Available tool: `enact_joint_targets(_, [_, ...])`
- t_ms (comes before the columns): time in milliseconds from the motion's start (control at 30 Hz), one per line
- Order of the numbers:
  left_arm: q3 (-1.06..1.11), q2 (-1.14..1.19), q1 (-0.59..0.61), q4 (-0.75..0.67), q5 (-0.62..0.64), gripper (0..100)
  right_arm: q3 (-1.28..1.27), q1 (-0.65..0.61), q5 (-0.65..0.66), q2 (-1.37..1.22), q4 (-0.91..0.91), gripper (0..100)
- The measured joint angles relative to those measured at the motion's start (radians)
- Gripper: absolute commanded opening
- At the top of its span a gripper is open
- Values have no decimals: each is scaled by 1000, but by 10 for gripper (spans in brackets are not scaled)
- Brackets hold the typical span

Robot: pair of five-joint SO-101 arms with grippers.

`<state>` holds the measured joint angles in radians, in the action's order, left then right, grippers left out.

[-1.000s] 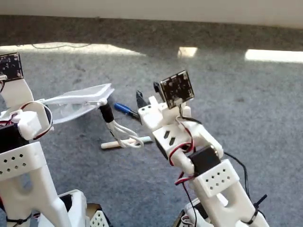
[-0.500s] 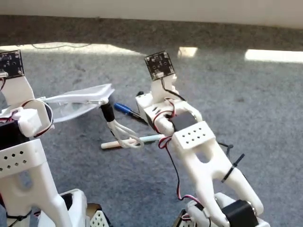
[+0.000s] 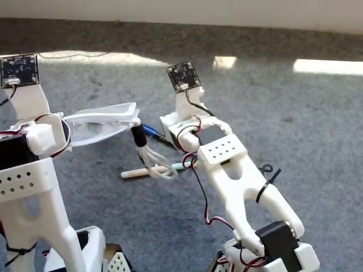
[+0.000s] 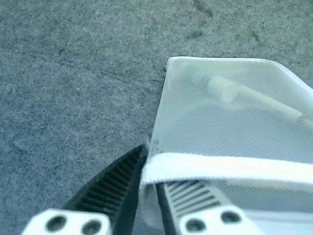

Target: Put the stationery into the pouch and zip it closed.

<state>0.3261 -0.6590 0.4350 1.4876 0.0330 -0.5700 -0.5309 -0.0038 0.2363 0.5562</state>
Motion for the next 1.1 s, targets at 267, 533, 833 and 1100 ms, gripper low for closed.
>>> enact_joint_targets(267, [-55,2,0,49,0,7,0,3,0,-5,0,169])
enact_joint_targets(533, [-57,-71,0,54,0,7,0,3,0,-5,0,169])
enact_joint_targets(833, [46,-123,5,17,-2,7,0,11,0,-5,-40,173])
enact_joint_targets(1100, [75,-123,5,5,-2,7,49,12,0,-117,-41,173])
